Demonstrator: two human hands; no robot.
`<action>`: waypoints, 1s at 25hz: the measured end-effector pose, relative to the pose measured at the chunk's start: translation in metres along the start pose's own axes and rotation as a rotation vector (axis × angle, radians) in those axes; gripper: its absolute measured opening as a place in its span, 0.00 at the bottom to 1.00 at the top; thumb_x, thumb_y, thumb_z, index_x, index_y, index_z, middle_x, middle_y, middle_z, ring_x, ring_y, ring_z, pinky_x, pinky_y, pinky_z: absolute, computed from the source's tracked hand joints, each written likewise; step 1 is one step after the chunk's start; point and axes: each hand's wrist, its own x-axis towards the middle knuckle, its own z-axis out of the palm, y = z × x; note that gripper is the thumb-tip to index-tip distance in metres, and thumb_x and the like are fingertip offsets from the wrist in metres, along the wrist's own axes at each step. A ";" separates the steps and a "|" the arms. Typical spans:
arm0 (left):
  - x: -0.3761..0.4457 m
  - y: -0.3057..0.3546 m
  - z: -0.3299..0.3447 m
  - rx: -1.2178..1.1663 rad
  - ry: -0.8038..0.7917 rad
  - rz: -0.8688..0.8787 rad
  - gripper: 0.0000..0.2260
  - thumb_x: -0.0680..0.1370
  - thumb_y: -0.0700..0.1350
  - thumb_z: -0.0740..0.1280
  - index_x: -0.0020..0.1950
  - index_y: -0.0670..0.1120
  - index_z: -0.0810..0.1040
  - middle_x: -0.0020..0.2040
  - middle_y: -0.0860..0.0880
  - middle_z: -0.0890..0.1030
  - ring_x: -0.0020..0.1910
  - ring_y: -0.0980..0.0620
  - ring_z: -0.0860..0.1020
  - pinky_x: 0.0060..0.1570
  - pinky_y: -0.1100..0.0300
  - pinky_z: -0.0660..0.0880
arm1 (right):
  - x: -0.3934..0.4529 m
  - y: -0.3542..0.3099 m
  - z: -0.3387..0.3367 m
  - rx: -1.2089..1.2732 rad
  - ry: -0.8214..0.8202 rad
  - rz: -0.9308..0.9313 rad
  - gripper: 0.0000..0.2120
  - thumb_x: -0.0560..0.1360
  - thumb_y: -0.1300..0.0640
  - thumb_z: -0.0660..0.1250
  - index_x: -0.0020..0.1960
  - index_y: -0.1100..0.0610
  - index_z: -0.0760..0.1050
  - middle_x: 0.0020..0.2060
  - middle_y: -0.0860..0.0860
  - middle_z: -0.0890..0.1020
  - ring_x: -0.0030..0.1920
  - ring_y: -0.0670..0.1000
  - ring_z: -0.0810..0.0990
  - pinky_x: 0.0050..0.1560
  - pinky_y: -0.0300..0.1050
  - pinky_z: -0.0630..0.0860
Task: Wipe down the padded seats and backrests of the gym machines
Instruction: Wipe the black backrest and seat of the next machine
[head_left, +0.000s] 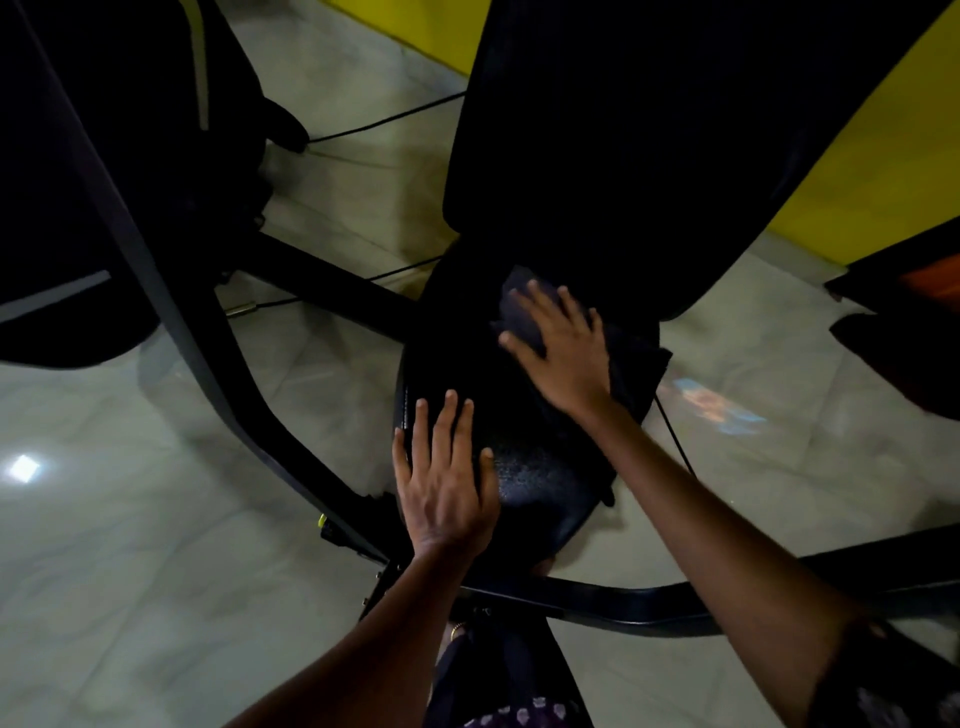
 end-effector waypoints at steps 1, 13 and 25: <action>0.000 0.000 0.000 0.003 0.002 0.004 0.23 0.77 0.51 0.54 0.70 0.44 0.69 0.71 0.46 0.69 0.72 0.43 0.60 0.70 0.46 0.54 | -0.017 -0.008 0.002 -0.007 0.006 -0.096 0.30 0.75 0.33 0.51 0.74 0.44 0.62 0.74 0.44 0.62 0.76 0.52 0.56 0.73 0.58 0.49; 0.001 0.003 -0.002 -0.007 -0.019 -0.013 0.23 0.77 0.52 0.54 0.70 0.46 0.68 0.72 0.47 0.68 0.73 0.44 0.60 0.70 0.47 0.55 | 0.098 0.002 -0.009 0.066 -0.107 0.043 0.28 0.78 0.39 0.56 0.76 0.46 0.57 0.76 0.44 0.57 0.77 0.51 0.51 0.75 0.54 0.46; 0.003 0.000 -0.004 -0.006 0.000 -0.023 0.22 0.77 0.52 0.53 0.71 0.48 0.65 0.72 0.47 0.69 0.73 0.45 0.60 0.68 0.45 0.58 | 0.106 -0.031 0.000 0.081 -0.197 -0.371 0.27 0.77 0.40 0.60 0.73 0.49 0.64 0.73 0.47 0.65 0.74 0.51 0.59 0.72 0.47 0.51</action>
